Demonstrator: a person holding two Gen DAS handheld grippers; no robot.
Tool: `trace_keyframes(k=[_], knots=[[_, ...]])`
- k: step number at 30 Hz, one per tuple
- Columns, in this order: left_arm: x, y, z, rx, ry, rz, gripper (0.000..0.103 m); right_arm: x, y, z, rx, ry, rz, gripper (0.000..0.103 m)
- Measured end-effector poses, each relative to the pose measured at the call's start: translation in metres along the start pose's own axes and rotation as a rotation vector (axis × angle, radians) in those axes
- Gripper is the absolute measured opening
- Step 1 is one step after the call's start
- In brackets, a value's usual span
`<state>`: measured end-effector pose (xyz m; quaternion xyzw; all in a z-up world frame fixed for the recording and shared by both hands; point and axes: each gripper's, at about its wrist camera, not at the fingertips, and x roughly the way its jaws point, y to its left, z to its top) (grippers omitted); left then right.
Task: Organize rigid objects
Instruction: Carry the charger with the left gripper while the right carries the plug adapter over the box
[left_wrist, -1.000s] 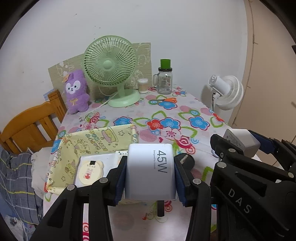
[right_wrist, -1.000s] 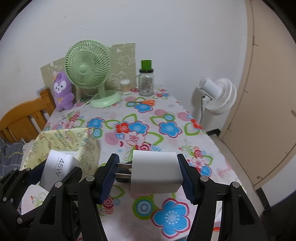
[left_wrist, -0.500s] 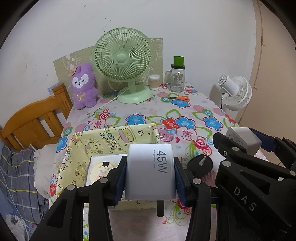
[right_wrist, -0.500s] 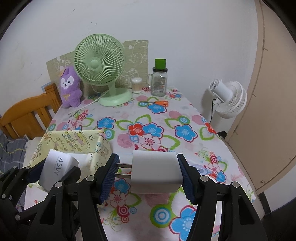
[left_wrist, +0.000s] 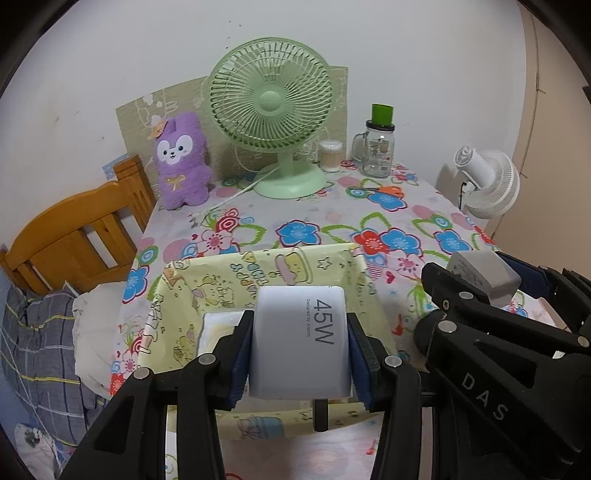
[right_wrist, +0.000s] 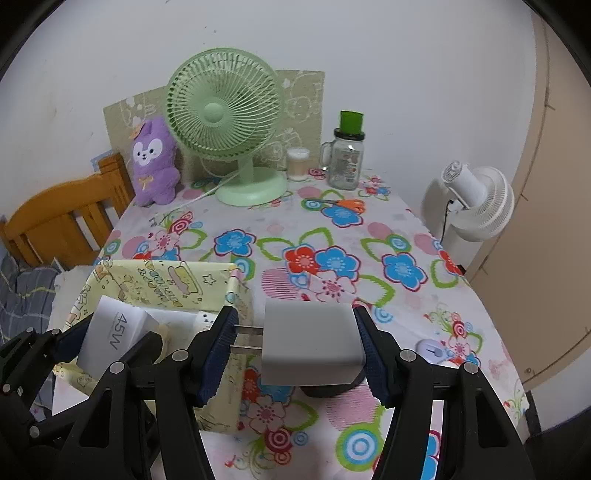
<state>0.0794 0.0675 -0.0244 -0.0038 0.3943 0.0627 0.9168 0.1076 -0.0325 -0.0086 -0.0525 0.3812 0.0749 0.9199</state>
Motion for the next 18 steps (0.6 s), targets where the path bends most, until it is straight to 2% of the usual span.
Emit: trace_keyframes(k=[18], knots=[[0.029,0.026,0.001,-0.012,0.056,0.006,0.048,0.035,0.044,0.007,-0.053,0.067,0.064,0.066]])
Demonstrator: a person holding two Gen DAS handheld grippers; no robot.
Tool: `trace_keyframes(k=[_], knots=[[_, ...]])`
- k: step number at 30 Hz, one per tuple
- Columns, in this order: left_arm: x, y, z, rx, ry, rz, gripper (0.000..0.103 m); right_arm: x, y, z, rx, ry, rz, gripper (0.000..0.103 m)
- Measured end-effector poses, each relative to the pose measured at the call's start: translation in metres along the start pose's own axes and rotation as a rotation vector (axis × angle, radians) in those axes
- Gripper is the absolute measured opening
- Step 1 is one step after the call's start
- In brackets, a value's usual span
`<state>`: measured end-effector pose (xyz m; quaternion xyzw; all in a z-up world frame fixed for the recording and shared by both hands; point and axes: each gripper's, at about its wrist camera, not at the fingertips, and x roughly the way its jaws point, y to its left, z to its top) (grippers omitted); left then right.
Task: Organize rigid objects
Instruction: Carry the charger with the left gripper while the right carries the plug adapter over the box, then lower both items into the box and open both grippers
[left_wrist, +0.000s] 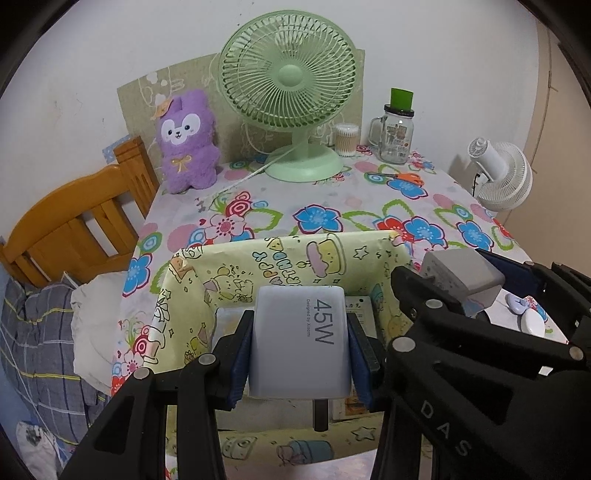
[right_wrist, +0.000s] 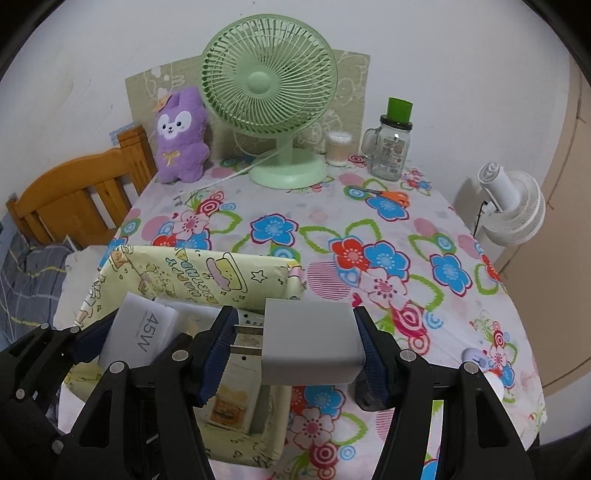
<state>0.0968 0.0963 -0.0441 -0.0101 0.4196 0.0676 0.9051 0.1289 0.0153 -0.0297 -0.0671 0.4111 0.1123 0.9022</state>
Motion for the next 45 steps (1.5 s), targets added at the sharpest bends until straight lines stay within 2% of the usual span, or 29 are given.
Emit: trace_keyframes(k=[14,21,33,36,37,38,40,42,45], knots=[[0.026,0.021,-0.001,-0.029,0.05,0.004,0.048,0.025,0.021,0.004,-0.039,0.026,0.019,0.066],[0.038,0.029,-0.004,-0.048,0.076,0.002,0.048,0.031,0.028,0.008,-0.066,0.008,0.001,0.065],[0.042,0.038,-0.004,-0.081,0.085,-0.043,0.049,0.037,0.036,0.012,-0.049,-0.011,0.003,0.065],[0.039,0.038,-0.003,-0.085,0.078,-0.057,0.054,0.039,0.041,0.012,-0.075,-0.011,-0.019,0.065],[0.036,0.036,-0.003,-0.078,0.067,-0.054,0.059,0.04,0.041,0.012,-0.074,-0.013,-0.02,0.065],[0.035,0.036,-0.003,-0.079,0.058,-0.038,0.068,0.04,0.041,0.012,-0.072,-0.014,-0.012,0.065],[0.033,0.037,-0.003,-0.085,0.041,-0.008,0.077,0.044,0.04,0.012,-0.061,0.009,0.022,0.066],[0.035,0.039,-0.004,-0.087,0.049,-0.006,0.078,0.051,0.04,0.011,-0.041,0.052,0.064,0.066],[0.035,0.04,-0.005,-0.087,0.054,-0.007,0.08,0.051,0.044,0.01,-0.05,0.05,0.073,0.069]])
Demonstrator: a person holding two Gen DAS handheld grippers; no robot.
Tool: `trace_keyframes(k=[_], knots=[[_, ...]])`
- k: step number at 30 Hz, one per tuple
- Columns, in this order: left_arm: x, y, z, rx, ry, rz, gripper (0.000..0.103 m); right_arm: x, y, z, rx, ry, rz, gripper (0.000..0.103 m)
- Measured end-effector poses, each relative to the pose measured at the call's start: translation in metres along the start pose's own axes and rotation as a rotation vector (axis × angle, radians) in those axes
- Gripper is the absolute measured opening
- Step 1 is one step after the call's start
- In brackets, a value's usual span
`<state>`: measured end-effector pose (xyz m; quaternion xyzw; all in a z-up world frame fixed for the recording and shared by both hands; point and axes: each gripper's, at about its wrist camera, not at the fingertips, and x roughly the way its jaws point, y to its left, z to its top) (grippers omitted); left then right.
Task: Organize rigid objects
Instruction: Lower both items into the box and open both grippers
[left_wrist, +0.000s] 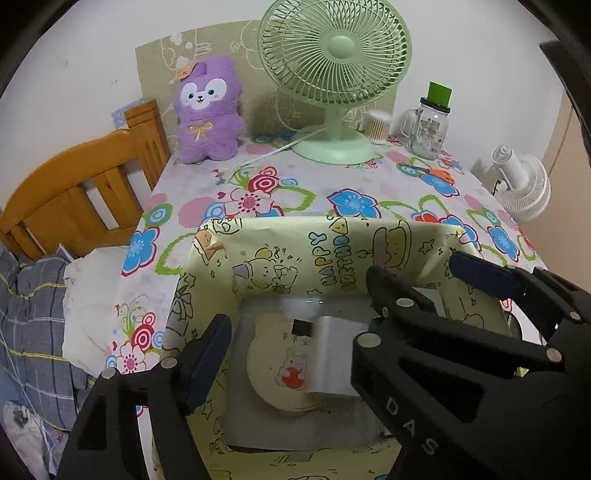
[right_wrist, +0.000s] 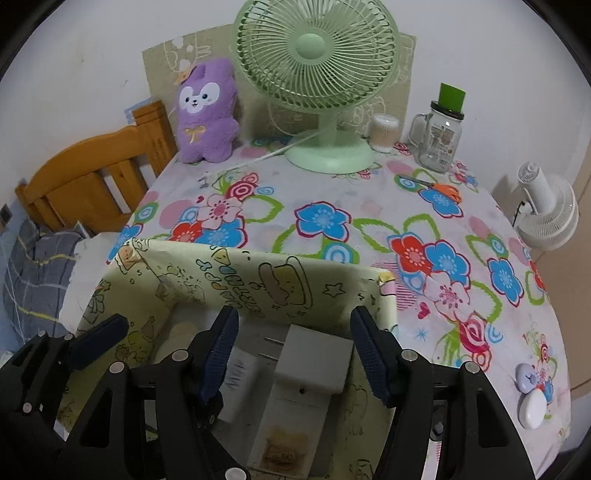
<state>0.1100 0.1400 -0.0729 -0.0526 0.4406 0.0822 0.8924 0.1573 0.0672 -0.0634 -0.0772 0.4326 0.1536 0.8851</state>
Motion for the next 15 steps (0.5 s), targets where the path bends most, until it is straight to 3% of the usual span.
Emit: trace_keyframes(k=[3,15], knots=[[-0.003,0.0,-0.001,0.0,-0.006,-0.004,0.085,-0.005,0.002,-0.001,-0.009,-0.017,-0.002,0.085],[-0.03,-0.011,-0.007,0.015,-0.043,-0.013,0.09,-0.033,-0.004,-0.007,-0.002,-0.029,-0.019,0.089]])
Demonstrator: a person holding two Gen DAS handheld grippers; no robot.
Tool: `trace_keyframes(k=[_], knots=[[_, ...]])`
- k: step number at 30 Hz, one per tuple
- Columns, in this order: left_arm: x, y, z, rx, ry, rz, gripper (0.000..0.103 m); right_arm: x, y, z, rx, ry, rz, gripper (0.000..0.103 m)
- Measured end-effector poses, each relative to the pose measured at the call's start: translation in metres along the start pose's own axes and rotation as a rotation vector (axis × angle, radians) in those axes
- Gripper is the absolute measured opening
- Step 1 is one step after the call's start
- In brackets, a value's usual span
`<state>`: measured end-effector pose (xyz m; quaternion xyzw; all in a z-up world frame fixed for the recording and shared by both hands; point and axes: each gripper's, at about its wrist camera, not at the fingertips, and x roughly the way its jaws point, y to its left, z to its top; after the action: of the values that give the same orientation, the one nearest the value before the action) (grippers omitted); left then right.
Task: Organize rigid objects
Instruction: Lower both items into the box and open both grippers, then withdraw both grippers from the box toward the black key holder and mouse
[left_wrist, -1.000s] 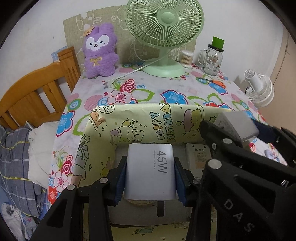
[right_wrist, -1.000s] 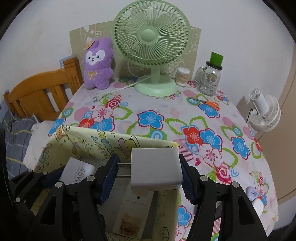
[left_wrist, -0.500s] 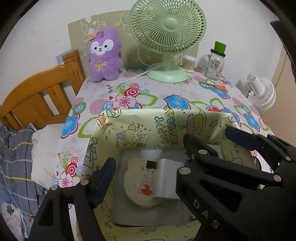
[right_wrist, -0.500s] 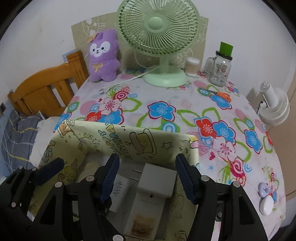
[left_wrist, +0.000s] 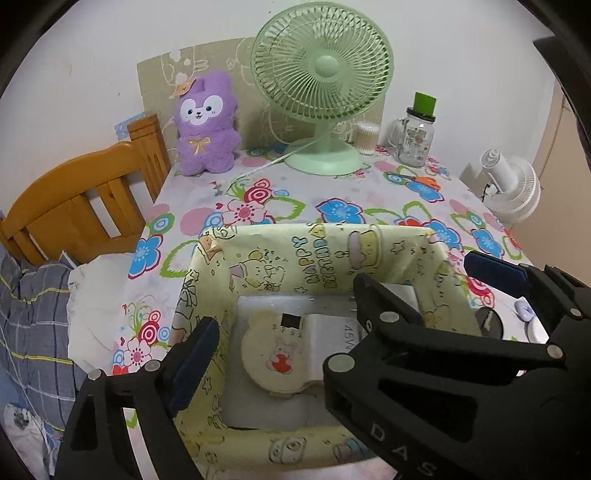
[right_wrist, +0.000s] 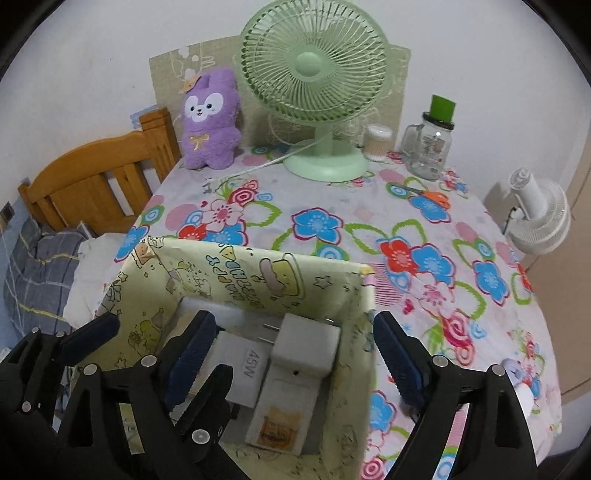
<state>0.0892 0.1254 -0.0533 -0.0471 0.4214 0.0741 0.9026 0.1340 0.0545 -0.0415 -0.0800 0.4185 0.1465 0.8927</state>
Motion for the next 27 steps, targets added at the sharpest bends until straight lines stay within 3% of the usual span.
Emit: trace_keyframes(k=[27], knots=[[-0.044,-0.053,-0.015,0.066,-0.067,-0.022,0.091,-0.059,-0.044,-0.026,0.031,-0.048,-0.059,0.092]])
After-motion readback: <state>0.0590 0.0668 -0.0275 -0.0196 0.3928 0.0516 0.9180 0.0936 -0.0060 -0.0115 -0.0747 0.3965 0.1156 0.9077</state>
